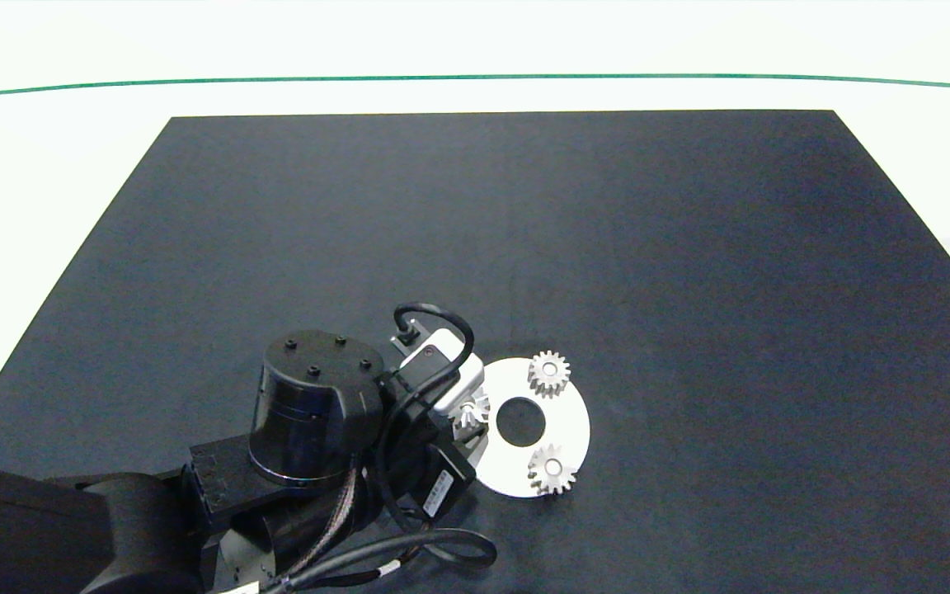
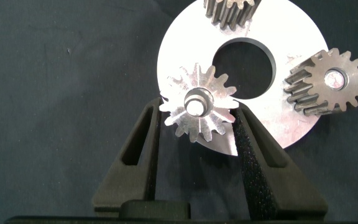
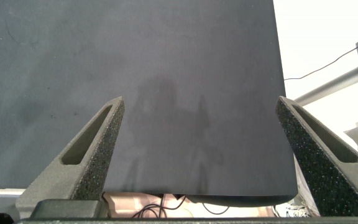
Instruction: Install three planetary gears onto the carrier pins
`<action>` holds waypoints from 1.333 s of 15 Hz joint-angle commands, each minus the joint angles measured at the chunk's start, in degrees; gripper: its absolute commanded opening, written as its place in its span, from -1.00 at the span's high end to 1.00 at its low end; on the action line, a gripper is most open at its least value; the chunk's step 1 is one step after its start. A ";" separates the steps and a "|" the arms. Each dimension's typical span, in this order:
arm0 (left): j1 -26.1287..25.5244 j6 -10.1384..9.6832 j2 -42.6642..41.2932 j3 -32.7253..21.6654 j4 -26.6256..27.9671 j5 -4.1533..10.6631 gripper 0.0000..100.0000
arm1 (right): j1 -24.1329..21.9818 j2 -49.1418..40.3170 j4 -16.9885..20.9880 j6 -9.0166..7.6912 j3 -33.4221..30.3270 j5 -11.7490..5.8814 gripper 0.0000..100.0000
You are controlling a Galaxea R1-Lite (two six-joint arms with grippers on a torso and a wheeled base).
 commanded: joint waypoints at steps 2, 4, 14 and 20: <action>-0.12 -0.05 0.21 0.31 -0.21 0.06 0.74 | 0.05 0.00 0.17 -0.07 -0.01 -0.14 -1.00; -0.03 -0.05 0.12 0.48 -0.21 0.06 0.74 | 0.05 0.00 0.17 -0.07 -0.01 -0.14 -1.00; -0.12 -0.05 1.00 0.31 -1.09 0.06 0.74 | 0.14 0.09 0.25 -0.07 -0.01 -0.14 -1.00; -0.21 -0.05 1.00 0.13 -1.09 0.15 -1.00 | 0.05 0.09 0.25 -0.07 -0.01 -0.14 -1.00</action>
